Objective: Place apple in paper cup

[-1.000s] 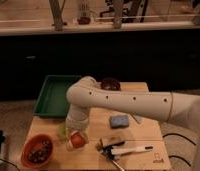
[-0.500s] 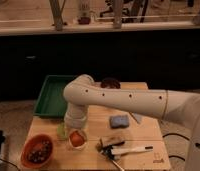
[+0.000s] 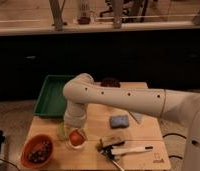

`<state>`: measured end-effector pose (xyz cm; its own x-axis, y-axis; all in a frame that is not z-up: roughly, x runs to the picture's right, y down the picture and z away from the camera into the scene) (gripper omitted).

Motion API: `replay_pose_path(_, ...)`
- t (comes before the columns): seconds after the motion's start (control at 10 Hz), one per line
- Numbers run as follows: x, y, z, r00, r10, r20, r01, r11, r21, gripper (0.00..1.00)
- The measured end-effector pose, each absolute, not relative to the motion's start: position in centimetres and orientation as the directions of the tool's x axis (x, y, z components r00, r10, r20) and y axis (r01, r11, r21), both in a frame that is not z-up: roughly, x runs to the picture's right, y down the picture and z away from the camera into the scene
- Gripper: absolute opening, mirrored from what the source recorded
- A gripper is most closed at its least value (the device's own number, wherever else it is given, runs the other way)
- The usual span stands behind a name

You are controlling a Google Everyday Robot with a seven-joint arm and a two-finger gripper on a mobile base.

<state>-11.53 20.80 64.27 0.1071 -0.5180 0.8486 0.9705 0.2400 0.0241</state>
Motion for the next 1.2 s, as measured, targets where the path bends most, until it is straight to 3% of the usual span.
replay_pose_path(0.2, -11.6, 20.5, 64.4, 0.100, -0.515, 0.851, 0.972, 0.235, 0.029, 0.76)
replay_pose_path(0.3, -11.7, 20.4, 64.4, 0.097, -0.514, 0.852, 0.972, 0.233, 0.030, 0.80)
replay_pose_path(1.2, -11.6, 19.5, 65.0, 0.081, -0.501, 0.862, 0.981, 0.195, 0.020, 0.80)
